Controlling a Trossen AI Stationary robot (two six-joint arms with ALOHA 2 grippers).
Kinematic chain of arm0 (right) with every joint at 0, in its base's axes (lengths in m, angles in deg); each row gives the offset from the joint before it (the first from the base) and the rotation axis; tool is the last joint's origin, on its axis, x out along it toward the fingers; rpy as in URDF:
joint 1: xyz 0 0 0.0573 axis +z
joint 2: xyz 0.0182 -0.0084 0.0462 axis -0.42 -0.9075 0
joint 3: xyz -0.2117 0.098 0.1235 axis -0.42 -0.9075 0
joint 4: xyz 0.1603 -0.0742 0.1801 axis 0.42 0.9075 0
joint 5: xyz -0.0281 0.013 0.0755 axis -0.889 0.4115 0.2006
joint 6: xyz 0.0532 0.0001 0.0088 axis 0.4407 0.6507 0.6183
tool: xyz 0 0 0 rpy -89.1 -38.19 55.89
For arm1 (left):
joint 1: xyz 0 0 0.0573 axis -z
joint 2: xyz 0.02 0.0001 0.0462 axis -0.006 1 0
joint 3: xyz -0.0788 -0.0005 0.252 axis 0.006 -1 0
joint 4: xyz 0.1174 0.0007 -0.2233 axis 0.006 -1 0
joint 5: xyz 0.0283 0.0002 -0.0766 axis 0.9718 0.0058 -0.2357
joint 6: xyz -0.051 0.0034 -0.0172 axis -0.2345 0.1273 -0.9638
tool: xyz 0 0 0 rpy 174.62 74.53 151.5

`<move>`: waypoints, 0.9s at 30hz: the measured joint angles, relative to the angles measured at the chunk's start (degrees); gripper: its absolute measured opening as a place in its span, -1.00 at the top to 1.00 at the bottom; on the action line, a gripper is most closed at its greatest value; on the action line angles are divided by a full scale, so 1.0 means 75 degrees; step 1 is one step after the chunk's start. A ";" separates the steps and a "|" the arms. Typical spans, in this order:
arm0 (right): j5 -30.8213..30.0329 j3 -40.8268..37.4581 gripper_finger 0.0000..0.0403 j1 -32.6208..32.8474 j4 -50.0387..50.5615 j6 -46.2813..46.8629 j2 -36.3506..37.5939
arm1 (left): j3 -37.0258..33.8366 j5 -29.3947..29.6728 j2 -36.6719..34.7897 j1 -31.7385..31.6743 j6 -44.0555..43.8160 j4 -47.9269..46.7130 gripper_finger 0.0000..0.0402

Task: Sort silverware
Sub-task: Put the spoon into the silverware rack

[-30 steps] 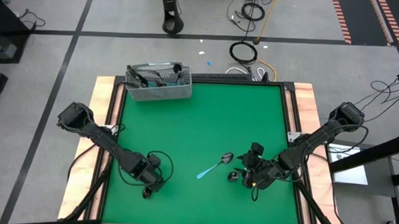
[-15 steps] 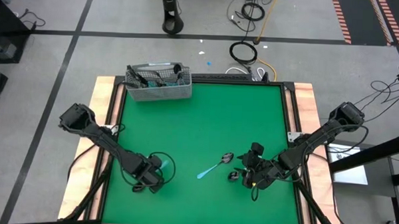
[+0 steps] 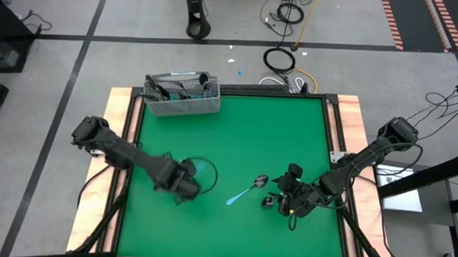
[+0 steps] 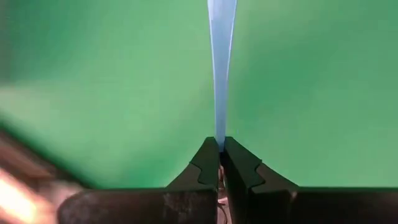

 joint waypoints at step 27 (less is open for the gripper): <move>0.0020 0.0000 -0.11 0.0000 0.0064 -0.0140 0.0000 | 0.2564 0.7690 0.0702 -0.5711 1.2523 -0.0620 0.99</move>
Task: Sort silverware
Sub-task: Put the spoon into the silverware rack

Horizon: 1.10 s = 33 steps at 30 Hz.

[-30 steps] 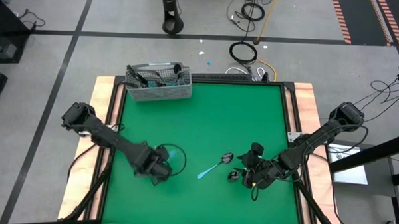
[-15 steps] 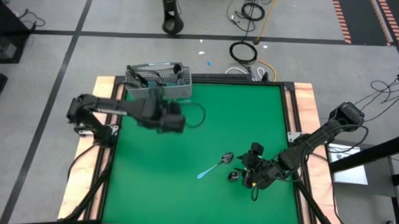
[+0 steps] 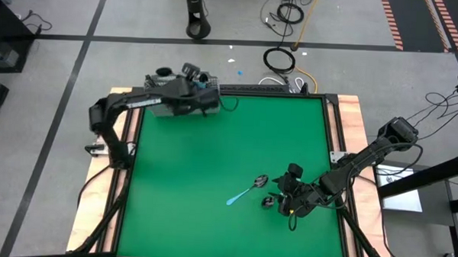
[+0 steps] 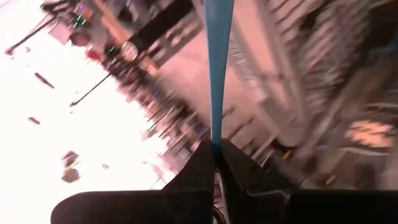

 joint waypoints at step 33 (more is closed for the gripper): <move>-0.0398 0.0000 -0.11 -0.0004 0.0026 -0.0322 0.0000 | 0.0000 0.0064 0.1854 -0.0206 0.4303 0.3178 0.96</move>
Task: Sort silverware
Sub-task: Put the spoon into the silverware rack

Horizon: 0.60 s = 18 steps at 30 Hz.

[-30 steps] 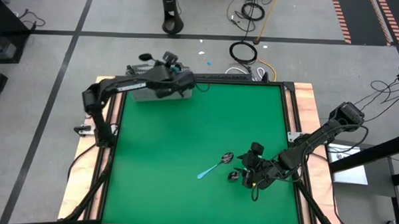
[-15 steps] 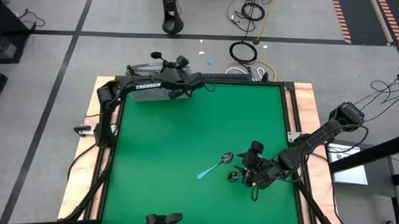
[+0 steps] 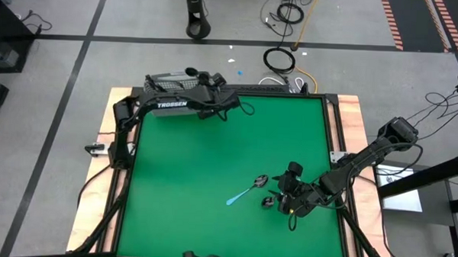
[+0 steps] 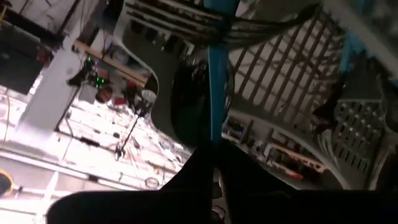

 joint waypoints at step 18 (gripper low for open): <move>0.0008 0.0000 -0.11 0.0001 -0.0003 0.0060 0.0000 | 0.0000 0.0612 -0.0036 0.0076 -0.0161 0.0147 0.41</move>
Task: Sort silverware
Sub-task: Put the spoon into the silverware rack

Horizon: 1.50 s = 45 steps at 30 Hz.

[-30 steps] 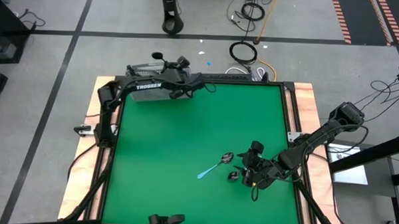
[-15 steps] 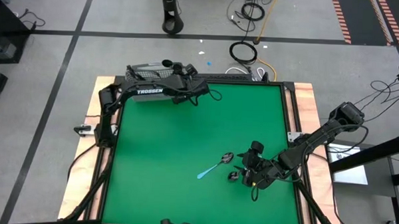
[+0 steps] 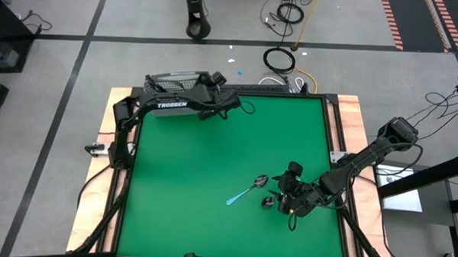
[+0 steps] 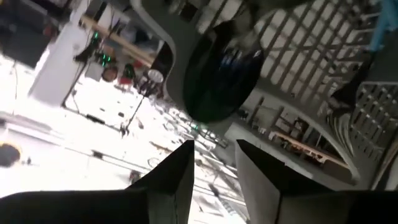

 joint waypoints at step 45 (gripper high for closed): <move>0.2198 0.0003 -0.11 0.0014 0.1018 0.1655 0.0000 | -0.0079 -0.7729 0.1165 0.4758 -1.3364 0.3881 0.40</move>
